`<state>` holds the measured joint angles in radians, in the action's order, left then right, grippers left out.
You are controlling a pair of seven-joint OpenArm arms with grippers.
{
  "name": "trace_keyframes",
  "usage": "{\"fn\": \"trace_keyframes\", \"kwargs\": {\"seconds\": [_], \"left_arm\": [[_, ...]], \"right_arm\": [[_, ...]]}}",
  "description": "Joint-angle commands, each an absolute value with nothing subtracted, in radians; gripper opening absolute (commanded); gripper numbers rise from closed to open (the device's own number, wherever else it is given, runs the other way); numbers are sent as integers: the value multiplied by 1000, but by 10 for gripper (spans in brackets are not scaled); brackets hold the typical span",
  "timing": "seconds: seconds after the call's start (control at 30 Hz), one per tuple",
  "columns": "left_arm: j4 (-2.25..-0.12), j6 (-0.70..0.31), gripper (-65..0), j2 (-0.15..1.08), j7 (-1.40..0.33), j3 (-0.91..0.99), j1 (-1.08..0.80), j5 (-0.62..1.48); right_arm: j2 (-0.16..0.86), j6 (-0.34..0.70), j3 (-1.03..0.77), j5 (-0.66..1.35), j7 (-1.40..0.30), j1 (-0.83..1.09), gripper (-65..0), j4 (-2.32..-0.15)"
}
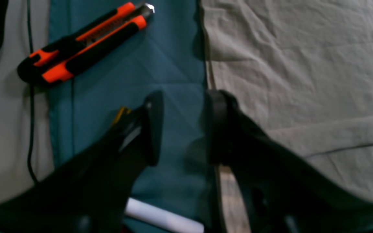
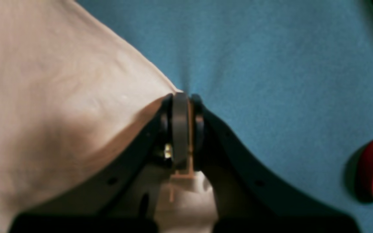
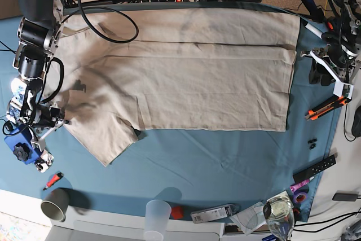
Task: Fold the T-shirt properly
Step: 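Grasp the sleeve with right gripper and fold it inward over the body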
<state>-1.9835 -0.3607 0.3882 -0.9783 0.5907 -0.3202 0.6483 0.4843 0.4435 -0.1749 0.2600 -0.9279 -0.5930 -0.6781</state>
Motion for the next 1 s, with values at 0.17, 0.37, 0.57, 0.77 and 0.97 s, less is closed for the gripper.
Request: {"fn": "trace_keyframes", "kwargs": {"seconds": [0.17, 0.37, 0.57, 0.77, 0.97], "left_arm": [[-2001, -364, -430, 405, -950, 598, -313, 659], [-2001, -364, -430, 405, -949, 598, -313, 659], [-2001, -364, -430, 405, -949, 598, -313, 659], [-2001, -364, -430, 404, -949, 598, -313, 659], [-2001, -364, -430, 404, -948, 598, -313, 659]], "right_arm": [[543, 438, -177, 347, -1084, -588, -650, -760], [612, 440, -178, 542, -1193, -495, -650, -921], [667, 440, -180, 640, -1279, -331, -650, -1134], [654, 440, -247, 640, -1295, -113, -650, -1366], [580, 440, -406, 637, -1259, 28, -650, -1492]]}}
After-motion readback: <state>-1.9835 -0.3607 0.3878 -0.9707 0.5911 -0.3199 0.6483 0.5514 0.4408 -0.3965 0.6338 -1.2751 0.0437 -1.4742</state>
